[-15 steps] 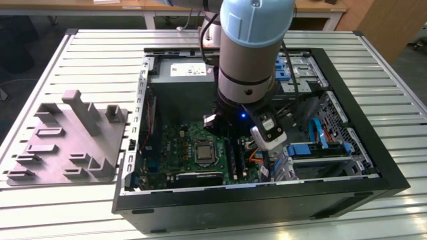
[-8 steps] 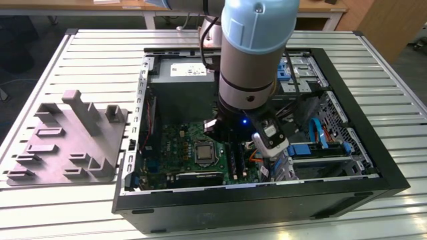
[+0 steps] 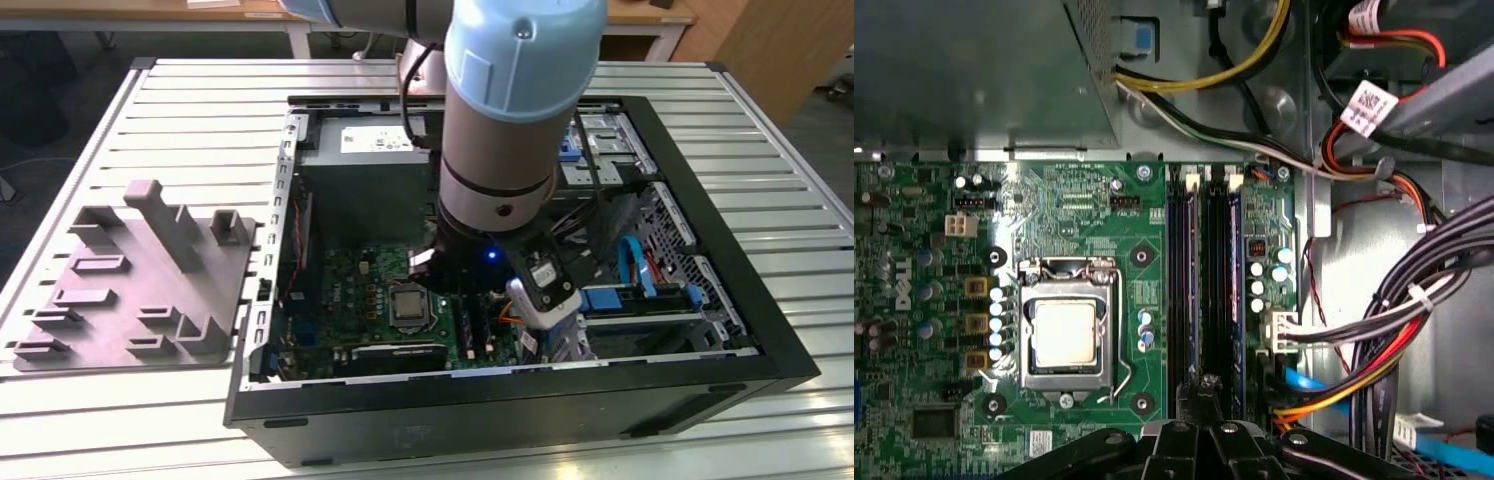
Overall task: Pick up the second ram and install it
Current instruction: 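Press down the second ram until it locks into place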
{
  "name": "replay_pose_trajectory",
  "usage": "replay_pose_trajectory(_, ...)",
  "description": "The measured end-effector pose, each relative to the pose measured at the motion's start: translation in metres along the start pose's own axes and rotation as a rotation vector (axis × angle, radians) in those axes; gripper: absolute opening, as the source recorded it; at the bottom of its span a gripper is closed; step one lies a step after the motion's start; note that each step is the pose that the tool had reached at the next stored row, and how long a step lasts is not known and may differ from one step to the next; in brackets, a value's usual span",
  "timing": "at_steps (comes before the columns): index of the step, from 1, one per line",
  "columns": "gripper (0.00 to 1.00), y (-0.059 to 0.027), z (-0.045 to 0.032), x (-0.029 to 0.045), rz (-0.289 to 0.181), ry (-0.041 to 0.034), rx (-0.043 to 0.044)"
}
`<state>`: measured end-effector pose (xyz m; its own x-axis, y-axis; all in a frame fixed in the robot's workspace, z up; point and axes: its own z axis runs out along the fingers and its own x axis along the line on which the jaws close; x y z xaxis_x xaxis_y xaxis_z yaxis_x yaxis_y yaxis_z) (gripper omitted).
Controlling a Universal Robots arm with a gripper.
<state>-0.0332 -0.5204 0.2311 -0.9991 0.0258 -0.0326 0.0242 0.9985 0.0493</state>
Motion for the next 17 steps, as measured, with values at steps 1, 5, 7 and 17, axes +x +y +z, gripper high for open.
replay_pose_trajectory(1,0.1,-0.001,0.0,0.0,0.0,0.0,0.0)
replay_pose_trajectory(5,0.1,-0.0027,0.0026,0.0,0.0,0.0,-0.0001)
replay_pose_trajectory(7,0.1,-0.003,0.0032,0.0001,0.0,0.0001,0.0001)
replay_pose_trajectory(17,0.1,-0.0044,0.0085,0.0002,0.0,0.0001,0.0001)
